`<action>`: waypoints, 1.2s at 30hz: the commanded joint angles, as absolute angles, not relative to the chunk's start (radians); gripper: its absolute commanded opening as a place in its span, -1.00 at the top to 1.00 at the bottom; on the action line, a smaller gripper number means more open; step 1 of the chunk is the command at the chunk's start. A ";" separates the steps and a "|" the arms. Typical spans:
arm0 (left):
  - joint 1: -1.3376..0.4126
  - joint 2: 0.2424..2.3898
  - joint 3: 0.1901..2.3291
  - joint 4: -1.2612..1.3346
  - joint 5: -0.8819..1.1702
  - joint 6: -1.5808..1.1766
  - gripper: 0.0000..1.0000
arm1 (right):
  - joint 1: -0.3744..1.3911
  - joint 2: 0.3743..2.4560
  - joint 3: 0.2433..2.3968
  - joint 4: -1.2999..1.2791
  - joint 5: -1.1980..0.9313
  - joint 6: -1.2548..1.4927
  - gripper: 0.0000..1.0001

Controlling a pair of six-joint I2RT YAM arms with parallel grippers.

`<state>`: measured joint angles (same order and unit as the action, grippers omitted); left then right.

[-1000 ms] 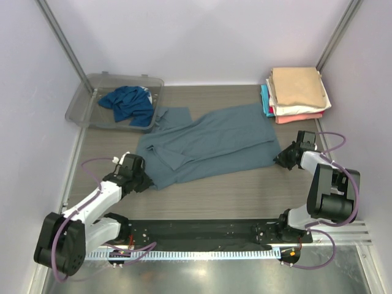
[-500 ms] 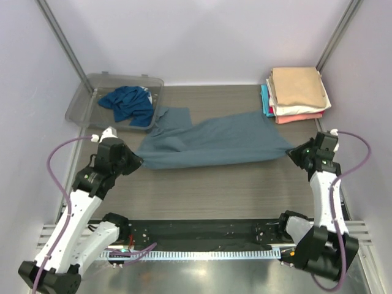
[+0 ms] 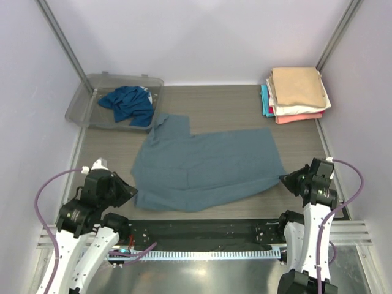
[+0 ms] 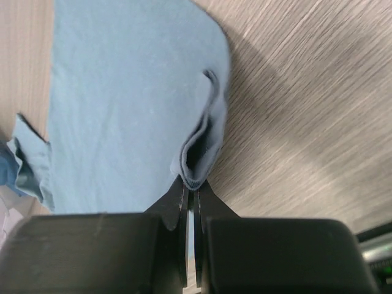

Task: Fold and stack the t-shirts
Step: Fold the tshirt

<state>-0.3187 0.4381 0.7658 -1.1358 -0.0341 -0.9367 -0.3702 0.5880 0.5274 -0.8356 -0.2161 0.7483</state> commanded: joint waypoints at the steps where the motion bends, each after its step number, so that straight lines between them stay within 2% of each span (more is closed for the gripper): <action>1: -0.313 0.368 0.788 -1.278 -0.006 -0.965 0.64 | -0.361 0.578 0.609 -0.920 -0.190 0.739 0.94; 3: -0.314 0.318 0.795 -1.333 -0.012 -0.974 0.60 | -0.353 0.569 0.611 -0.928 -0.201 0.735 0.90; 6: -0.314 0.278 0.801 -1.382 -0.006 -0.980 0.51 | -0.344 0.539 0.592 -0.933 -0.210 0.715 0.61; 7: -0.314 0.270 0.811 -1.388 -0.006 -0.977 0.47 | -0.341 0.534 0.586 -0.933 -0.227 0.710 0.11; 10: -0.314 0.287 0.848 -1.367 -0.006 -0.942 0.27 | -0.324 0.517 0.571 -0.933 -0.232 0.695 -0.99; 11: -0.314 0.305 0.854 -1.330 -0.006 -0.927 0.14 | -0.324 0.518 0.583 -0.930 -0.230 0.690 -0.99; 14: -0.314 0.454 0.896 -1.237 -0.006 -0.852 0.05 | -0.319 0.546 0.650 -0.879 -0.270 0.664 -0.99; 18: -0.313 0.664 0.957 -1.051 -0.050 -0.749 0.03 | -0.305 0.643 0.710 -0.711 -0.403 0.657 -0.99; 24: -0.339 1.130 1.127 -0.755 -0.084 -0.568 0.09 | -0.249 0.781 0.778 -0.580 -0.393 0.647 -0.99; 30: -0.393 1.671 1.541 -0.710 -0.249 -0.338 0.12 | -0.149 0.900 0.795 -0.520 -0.359 0.627 -0.99; 36: -0.397 2.088 1.960 -0.755 -0.419 -0.178 0.13 | -0.135 0.950 0.792 -0.506 -0.373 0.589 -0.99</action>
<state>-0.3981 1.9659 1.8137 -0.7475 -0.2840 -0.3210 -0.1390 0.9463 0.7593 -0.5587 -0.3599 0.6319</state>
